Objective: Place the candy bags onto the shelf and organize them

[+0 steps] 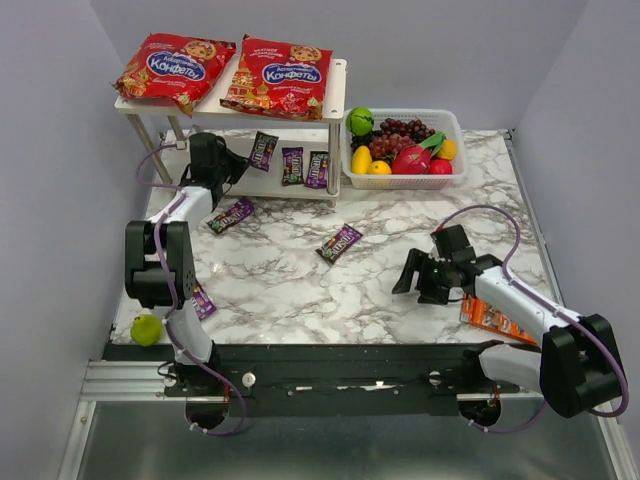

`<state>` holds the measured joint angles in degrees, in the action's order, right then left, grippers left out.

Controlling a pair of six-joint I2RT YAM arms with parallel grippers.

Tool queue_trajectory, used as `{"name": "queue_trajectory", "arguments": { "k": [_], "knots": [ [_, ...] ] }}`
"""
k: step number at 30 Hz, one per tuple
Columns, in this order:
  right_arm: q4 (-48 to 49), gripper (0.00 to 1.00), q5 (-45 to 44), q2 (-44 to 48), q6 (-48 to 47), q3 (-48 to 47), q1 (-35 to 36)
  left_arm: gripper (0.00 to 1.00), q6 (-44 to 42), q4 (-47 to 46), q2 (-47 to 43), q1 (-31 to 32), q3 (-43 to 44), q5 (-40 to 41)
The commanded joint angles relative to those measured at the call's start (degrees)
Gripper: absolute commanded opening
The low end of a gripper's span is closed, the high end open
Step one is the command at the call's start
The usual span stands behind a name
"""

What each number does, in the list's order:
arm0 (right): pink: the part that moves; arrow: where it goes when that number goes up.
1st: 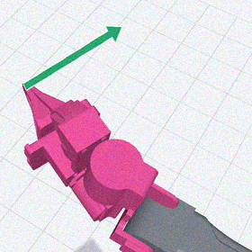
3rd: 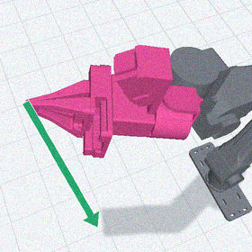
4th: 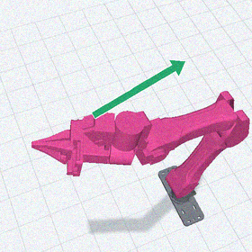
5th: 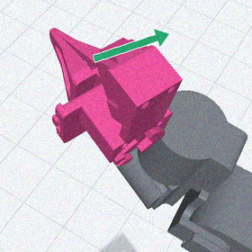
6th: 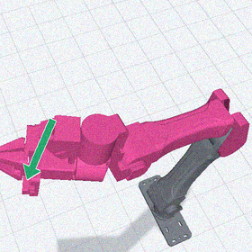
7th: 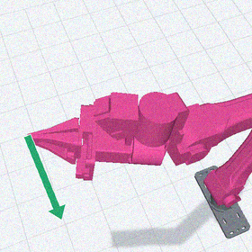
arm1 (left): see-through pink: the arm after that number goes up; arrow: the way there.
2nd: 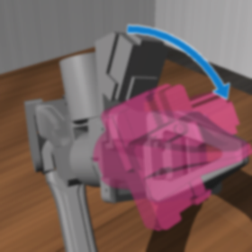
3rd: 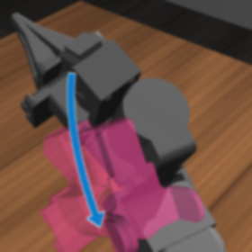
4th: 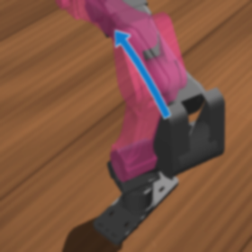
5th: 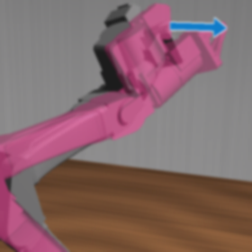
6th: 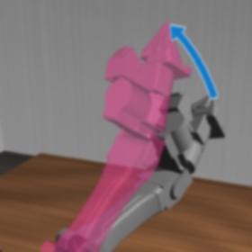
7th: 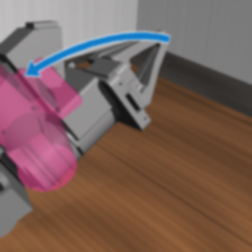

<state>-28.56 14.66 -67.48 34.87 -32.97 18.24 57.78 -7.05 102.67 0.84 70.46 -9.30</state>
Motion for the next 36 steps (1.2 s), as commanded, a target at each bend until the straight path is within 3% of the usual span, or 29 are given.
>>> {"name": "queue_trajectory", "arguments": {
  "k": [1,20,23,24,27,30,36],
  "knots": [
    [-1.76,0.84,-2.17,-0.63,-0.86,-1.92,-0.31,0.0,1.9,-2.1,4.72,-0.31,5.12,2.18],
    [-1.94,0.84,-2.44,-0.72,-0.16,-1.66,-0.31,0.04,6.29,-5.96,8.33,-0.31,-2.78,1.04],
    [-1.94,0.84,-2.44,-0.37,-0.07,-1.48,-0.31,0.23,6.21,-5.87,7.81,-0.31,-3.39,1.21],
    [-1.94,0.84,-2.53,-0.11,0.02,-1.48,-0.31,0.35,6.03,-5.61,7.28,-0.31,-3.4,1.39],
    [-1.94,0.84,-2.44,0.25,0.02,-1.31,-0.4,0.57,5.24,-3.77,6.14,-0.31,-3.13,2.36],
    [-1.94,0.84,-2.26,0.77,0.02,-1.13,-0.4,0.71,3.66,-2.01,4.21,-0.31,-2.87,3.06],
    [-1.33,0.84,-0.95,1.13,0.11,-0.95,-0.4,0.81,-0.64,3.09,-2.72,-0.31,-4.97,2.8]
  ]
}}
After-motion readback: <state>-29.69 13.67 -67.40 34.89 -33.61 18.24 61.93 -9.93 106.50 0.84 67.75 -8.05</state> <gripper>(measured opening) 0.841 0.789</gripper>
